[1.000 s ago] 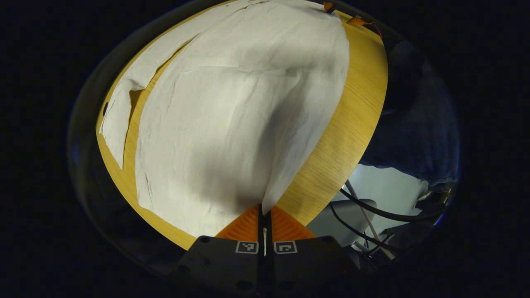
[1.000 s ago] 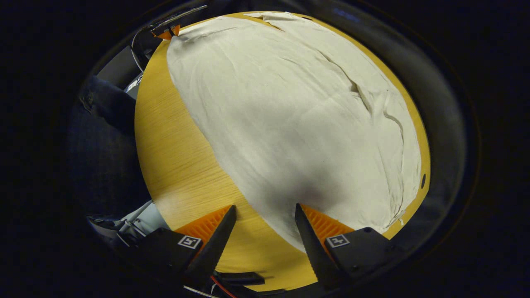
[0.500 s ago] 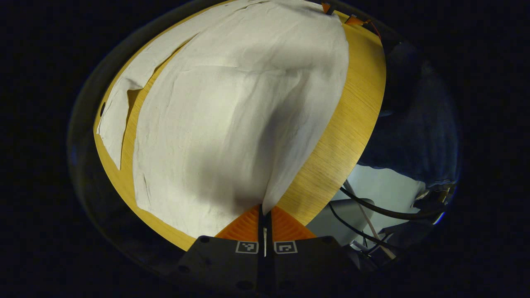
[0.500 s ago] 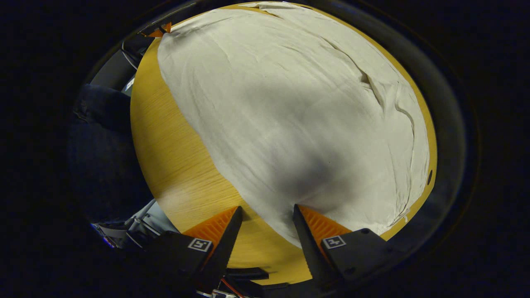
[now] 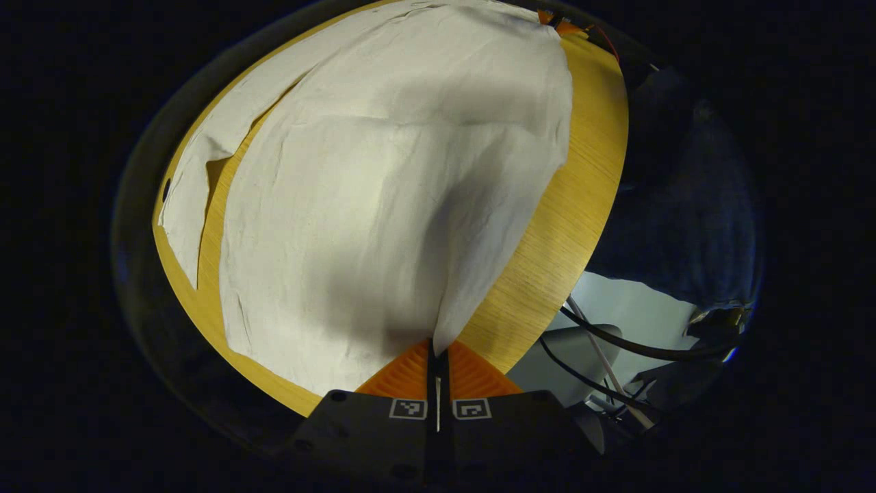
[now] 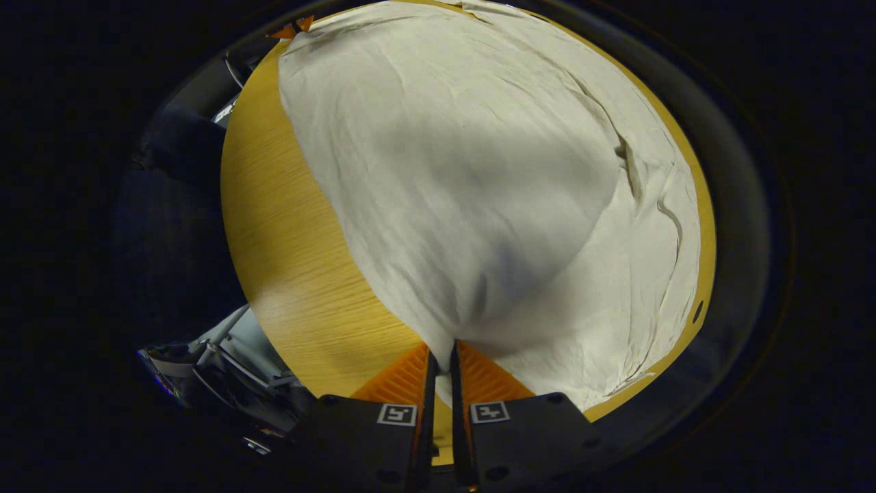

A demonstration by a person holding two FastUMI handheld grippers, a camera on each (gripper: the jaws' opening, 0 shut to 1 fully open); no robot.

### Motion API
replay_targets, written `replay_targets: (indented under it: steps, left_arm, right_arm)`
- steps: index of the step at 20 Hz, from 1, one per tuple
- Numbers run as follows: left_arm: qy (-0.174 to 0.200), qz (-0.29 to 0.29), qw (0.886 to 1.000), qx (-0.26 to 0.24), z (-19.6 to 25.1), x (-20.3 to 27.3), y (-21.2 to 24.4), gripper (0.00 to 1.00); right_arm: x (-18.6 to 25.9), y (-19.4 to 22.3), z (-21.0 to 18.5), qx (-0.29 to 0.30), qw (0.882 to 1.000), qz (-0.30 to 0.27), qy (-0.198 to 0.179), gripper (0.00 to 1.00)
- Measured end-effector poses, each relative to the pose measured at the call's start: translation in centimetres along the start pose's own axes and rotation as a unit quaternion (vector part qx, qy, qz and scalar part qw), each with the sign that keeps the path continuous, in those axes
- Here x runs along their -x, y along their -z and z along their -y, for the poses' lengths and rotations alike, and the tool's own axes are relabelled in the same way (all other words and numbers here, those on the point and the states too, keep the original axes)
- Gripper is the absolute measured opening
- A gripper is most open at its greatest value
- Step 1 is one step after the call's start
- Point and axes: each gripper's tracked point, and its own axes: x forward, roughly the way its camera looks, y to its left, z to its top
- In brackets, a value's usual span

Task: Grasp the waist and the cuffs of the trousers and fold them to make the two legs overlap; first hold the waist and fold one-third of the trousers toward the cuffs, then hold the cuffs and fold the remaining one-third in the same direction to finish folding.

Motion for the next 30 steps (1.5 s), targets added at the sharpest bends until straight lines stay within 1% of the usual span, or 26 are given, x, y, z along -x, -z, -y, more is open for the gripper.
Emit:
replay_targets:
  steps: [1, 2, 3, 4, 6, 8, 11, 13, 16, 18, 23, 25, 27, 30]
  left_arm:
    - [-0.002, 0.002, 1.0, 0.0, 0.1, 0.1, 0.0, 0.0]
    - [-0.002, 0.006, 1.0, -0.006, 0.0, 0.0, 0.0, 0.0]
    - [-0.001, 0.007, 1.0, -0.009, 0.0, -0.1, 0.0, 0.0]
    - [0.001, 0.012, 1.0, -0.012, 0.1, -0.1, 0.0, 0.0]
    - [0.0, 0.021, 1.0, -0.012, 0.0, 0.0, 0.1, 0.0]
    - [-0.04, 0.041, 0.998, -0.021, -1.8, 0.3, -0.3, 0.0]
    - [-0.058, 0.058, 0.996, -0.017, -3.7, 2.3, -0.4, 0.0]
    - [-0.095, 0.073, 0.993, -0.014, -7.2, 4.2, -1.4, 0.0]
    - [-0.163, 0.103, 0.981, -0.005, -12.8, 8.4, -3.9, 0.0]
    - [-0.2, 0.122, 0.972, 0.003, -16.1, 11.2, -5.7, 0.0]
    - [-0.264, 0.141, 0.954, 0.015, -23.0, 16.4, -9.5, 0.0]
    - [-0.289, 0.155, 0.944, 0.037, -25.5, 17.9, -11.2, 0.0]
    - [-0.309, 0.163, 0.934, 0.076, -28.2, 18.6, -12.9, 0.0]
    - [-0.326, 0.173, 0.92, 0.129, -32.2, 19.0, -15.3, 0.0]
  right_arm:
    - [0.4, 0.0, 0.0, -0.013, 1.0, -0.006, 0.006, 0.15]
    - [0.2, 0.2, -0.1, -0.026, 1.0, -0.009, 0.012, 0.07]
    - [0.3, 0.0, 0.0, -0.032, 0.999, -0.007, 0.02, 0.07]
    - [0.2, 0.2, 0.1, -0.042, 0.999, -0.007, 0.032, 0.03]
    - [0.4, 0.1, 0.5, -0.062, 0.995, 0.005, 0.074, 0.03]
    - [1.0, -0.1, 0.8, -0.09, 0.99, 0.026, 0.11, 0.03]
    - [3.2, -0.5, 2.0, -0.131, 0.978, 0.053, 0.151, 0.03]
    - [5.0, -0.9, 3.7, -0.154, 0.97, 0.066, 0.177, 0.02]
    - [7.8, -2.1, 6.4, -0.186, 0.956, 0.09, 0.206, 0.02]
    - [9.9, -3.1, 8.9, -0.2, 0.947, 0.108, 0.226, 0.02]
    - [14.8, -5.4, 15.6, -0.212, 0.931, 0.145, 0.259, 0.02]
    - [15.9, -6.2, 19.3, -0.209, 0.926, 0.157, 0.272, 0.02]
    - [16.6, -7.4, 23.0, -0.214, 0.921, 0.171, 0.278, 0.02]
    - [16.2, -9.1, 28.0, -0.229, 0.912, 0.192, 0.28, 0.02]
